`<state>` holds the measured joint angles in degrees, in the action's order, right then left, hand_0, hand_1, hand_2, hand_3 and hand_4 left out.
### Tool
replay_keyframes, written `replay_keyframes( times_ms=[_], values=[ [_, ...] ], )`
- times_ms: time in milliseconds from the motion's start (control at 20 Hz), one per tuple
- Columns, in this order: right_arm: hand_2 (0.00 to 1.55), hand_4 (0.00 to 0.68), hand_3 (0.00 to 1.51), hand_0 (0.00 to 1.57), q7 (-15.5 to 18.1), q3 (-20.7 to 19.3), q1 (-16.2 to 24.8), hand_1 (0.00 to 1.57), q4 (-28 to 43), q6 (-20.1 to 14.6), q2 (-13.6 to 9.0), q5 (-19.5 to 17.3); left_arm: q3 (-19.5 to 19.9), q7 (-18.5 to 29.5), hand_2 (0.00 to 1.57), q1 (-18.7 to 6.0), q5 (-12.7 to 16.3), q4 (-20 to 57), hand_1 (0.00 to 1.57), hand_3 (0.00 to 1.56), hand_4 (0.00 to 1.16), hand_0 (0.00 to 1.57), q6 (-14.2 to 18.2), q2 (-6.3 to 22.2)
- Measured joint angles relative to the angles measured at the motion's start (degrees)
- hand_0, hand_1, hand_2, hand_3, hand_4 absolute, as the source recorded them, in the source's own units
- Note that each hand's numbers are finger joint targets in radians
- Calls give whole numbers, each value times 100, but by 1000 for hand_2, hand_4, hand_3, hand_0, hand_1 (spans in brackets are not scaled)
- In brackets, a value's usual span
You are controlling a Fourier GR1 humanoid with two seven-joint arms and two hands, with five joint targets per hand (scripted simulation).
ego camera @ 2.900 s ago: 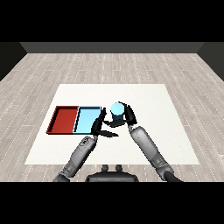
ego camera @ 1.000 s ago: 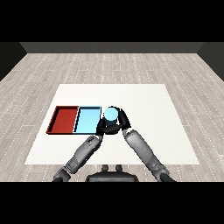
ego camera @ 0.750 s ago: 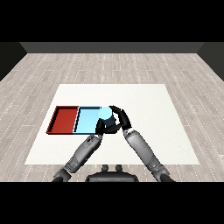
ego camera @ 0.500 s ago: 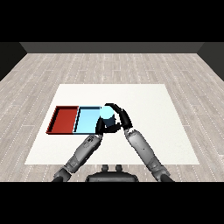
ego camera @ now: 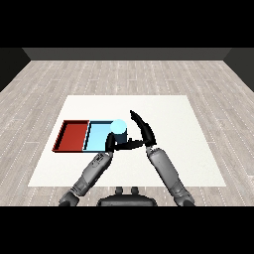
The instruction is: Pick the blue can and put it in the blue box
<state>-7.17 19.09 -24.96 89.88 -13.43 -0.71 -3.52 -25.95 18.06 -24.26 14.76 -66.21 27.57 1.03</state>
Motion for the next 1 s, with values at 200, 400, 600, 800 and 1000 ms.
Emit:
replay_keyframes(
  times_ms=[200, 400, 600, 800, 1000],
  values=[
    [0, 0, 0, 0, 101, -363, 303, 0, 269, 64, -105, 207, 132, -82, 1571, 166, -144, -71, 1571, 1485, 1128, 1571, 11, 157],
    [0, 0, 0, 0, 447, -636, 680, 0, 217, 189, -149, 424, 422, -254, 1571, -20, -284, 173, 1571, 1483, 1128, 1571, -66, 395],
    [0, 0, 0, 0, 674, -878, 916, 0, 191, 314, -163, 626, 716, -527, 1571, -144, -407, 316, 1571, 1488, 1140, 1571, -118, 644],
    [0, 0, 0, 0, 669, -995, 1067, 0, 262, 295, -90, 742, 1011, -785, 1571, -241, -504, 612, 1571, 1496, 1116, 1571, -254, 1064],
    [0, 0, 0, 0, 765, -1161, 1090, 0, 106, 416, -112, 896, 1131, -1220, 1571, -487, -739, 1201, 1571, 1479, 1058, 1571, -190, 1294]
  ],
)
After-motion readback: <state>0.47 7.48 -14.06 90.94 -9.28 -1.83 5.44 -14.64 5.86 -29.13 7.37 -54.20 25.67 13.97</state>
